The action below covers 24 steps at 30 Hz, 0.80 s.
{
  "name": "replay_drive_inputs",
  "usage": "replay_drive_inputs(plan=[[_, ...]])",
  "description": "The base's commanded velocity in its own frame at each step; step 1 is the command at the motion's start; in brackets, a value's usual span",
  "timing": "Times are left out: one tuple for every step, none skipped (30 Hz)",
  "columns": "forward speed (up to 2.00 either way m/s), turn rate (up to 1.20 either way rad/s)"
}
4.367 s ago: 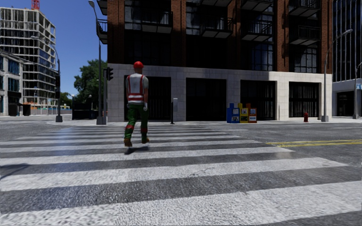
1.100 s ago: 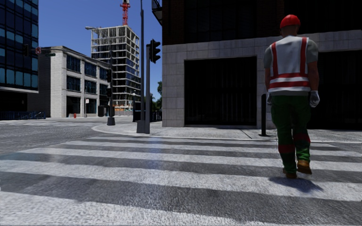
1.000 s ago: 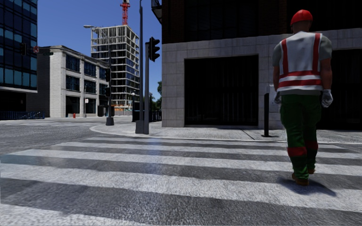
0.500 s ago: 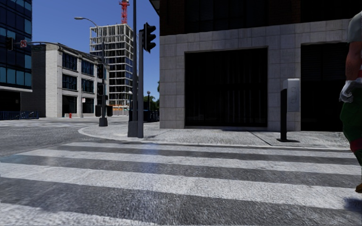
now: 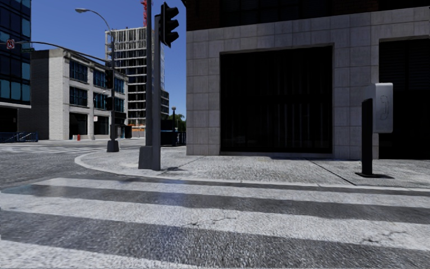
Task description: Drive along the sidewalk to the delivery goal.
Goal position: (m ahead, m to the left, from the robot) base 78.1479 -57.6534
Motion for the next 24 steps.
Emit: replay_drive_inputs(plan=[[2.00, 0.00], [2.00, 0.00], [2.00, 0.00], [2.00, 0.00], [2.00, 0.00], [2.00, 0.00], [2.00, 0.00], [2.00, 0.00], [2.00, 0.00], [2.00, 0.00], [2.00, 0.00], [2.00, 0.00], [2.00, 0.00], [2.00, 0.00], [2.00, 0.00], [2.00, 0.00], [2.00, 0.00], [2.00, 0.00], [2.00, 0.00], [2.00, 0.00], [2.00, 0.00], [2.00, 0.00], [2.00, 0.00], [2.00, 0.00]])
